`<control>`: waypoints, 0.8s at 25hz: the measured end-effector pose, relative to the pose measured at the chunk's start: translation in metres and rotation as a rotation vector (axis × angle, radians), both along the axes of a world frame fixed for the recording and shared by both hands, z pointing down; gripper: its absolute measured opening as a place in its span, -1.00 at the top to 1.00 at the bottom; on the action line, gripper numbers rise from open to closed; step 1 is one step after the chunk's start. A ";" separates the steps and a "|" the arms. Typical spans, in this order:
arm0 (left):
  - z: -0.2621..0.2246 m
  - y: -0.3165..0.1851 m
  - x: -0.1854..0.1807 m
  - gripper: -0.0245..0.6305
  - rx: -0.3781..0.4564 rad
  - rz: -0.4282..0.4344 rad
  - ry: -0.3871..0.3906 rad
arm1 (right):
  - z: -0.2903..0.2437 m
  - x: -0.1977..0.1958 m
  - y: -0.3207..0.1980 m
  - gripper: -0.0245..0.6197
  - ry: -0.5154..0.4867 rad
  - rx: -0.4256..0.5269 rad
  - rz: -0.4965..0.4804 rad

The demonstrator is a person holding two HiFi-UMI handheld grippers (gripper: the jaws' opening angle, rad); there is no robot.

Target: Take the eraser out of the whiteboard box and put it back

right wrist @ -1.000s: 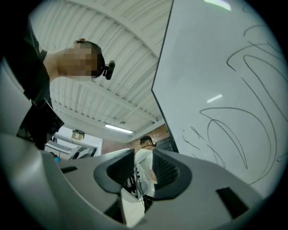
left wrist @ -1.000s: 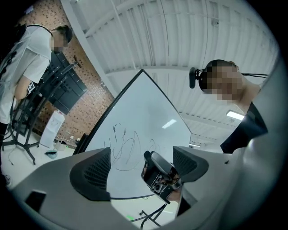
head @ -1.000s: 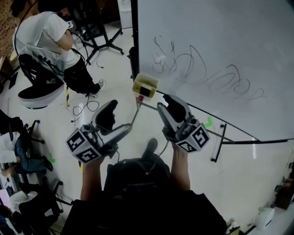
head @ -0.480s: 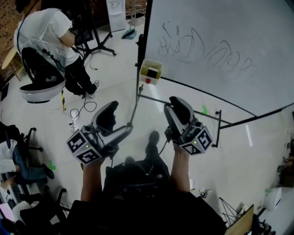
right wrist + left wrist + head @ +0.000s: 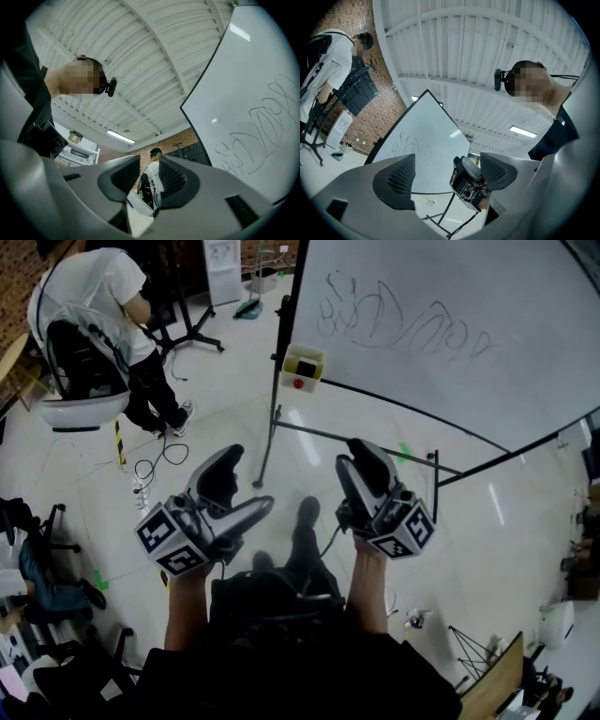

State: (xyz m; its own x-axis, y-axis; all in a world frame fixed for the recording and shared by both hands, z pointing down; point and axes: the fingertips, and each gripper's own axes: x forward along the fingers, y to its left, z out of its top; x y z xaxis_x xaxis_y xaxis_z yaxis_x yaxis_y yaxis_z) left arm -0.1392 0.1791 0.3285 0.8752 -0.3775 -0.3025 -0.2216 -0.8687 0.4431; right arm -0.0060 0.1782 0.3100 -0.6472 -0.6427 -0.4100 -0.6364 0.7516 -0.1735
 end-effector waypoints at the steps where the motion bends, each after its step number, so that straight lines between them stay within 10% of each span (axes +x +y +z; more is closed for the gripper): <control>1: -0.001 0.004 -0.001 -0.39 0.003 0.006 0.000 | -0.002 -0.002 0.005 0.48 0.002 0.002 0.001; 20: -0.019 0.045 0.008 -0.39 0.021 0.111 0.024 | -0.034 -0.011 0.066 0.48 0.040 0.020 0.040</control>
State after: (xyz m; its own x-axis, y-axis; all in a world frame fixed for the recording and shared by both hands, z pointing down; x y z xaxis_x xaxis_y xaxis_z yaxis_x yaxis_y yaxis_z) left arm -0.1312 0.2243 0.3098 0.9037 -0.2723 -0.3304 -0.1132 -0.8962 0.4289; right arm -0.0170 0.2447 0.2758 -0.6370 -0.6606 -0.3972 -0.6724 0.7282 -0.1326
